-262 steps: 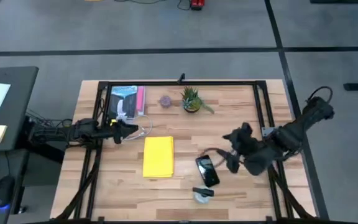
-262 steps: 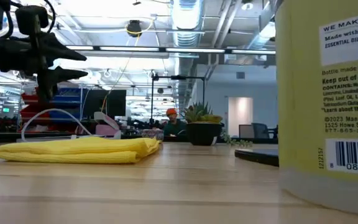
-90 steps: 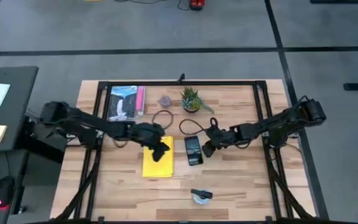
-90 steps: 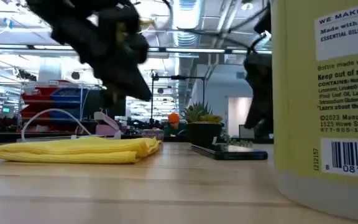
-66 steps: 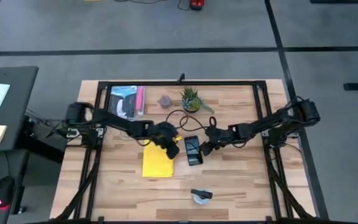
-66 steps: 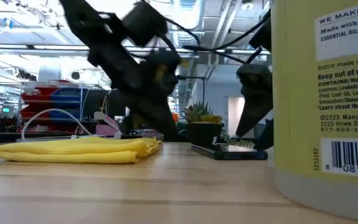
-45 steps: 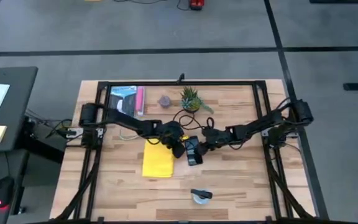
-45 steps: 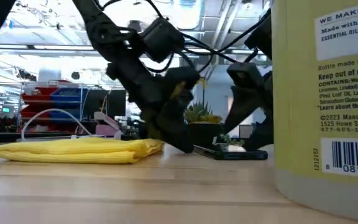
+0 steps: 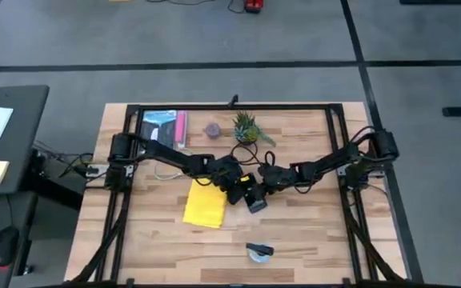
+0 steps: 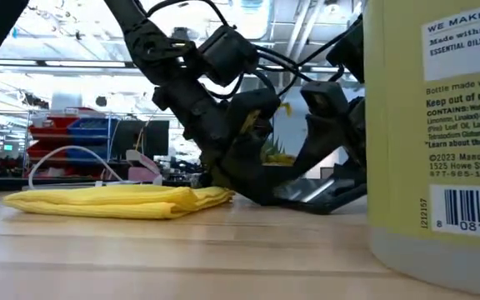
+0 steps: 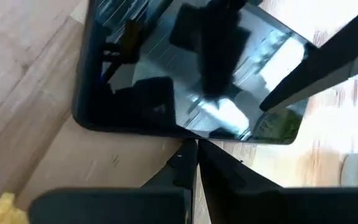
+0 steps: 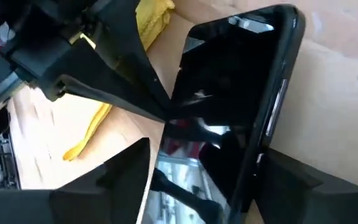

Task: Apply microfiber cloth
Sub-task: Spray the front of the cellphone

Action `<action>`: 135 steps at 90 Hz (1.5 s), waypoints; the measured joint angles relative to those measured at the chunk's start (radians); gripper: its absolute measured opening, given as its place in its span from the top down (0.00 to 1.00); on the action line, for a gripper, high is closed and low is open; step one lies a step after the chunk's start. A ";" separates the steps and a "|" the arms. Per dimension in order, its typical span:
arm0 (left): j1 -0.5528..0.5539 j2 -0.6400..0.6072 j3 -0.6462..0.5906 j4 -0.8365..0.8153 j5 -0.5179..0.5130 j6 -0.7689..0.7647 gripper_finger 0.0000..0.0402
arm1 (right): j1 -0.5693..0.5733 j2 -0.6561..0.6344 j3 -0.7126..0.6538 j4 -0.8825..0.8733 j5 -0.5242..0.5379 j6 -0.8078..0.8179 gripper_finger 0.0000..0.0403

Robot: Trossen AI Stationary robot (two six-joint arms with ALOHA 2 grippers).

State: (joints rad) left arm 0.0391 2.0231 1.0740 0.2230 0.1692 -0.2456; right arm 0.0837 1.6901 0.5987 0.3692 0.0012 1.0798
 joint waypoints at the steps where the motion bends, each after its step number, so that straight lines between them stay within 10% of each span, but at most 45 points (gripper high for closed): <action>1: 0.000 0.000 0.000 0.000 0.000 0.000 1.00 | 0.000 0.000 0.000 -0.004 0.000 0.000 0.52; 23: -0.004 -0.057 -0.006 -0.022 0.003 0.015 1.00 | 0.012 -0.010 0.007 -0.024 0.018 0.002 0.95; 81: -0.021 -0.684 -0.178 -0.691 -0.095 0.043 1.00 | 0.179 -0.289 -0.001 -0.167 0.534 -0.180 0.97; 108: -0.031 -0.560 -0.500 -0.183 -0.074 -0.170 1.00 | 0.206 -0.292 0.000 -0.094 0.551 -0.219 0.97; 135: -0.033 -0.239 -0.299 0.112 0.001 -0.193 1.00 | 0.203 -0.306 0.002 0.008 0.550 -0.311 0.97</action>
State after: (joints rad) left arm 0.0064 1.7842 0.7753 0.3353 0.1703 -0.4385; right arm 0.2872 1.3841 0.6006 0.3776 0.5511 0.7690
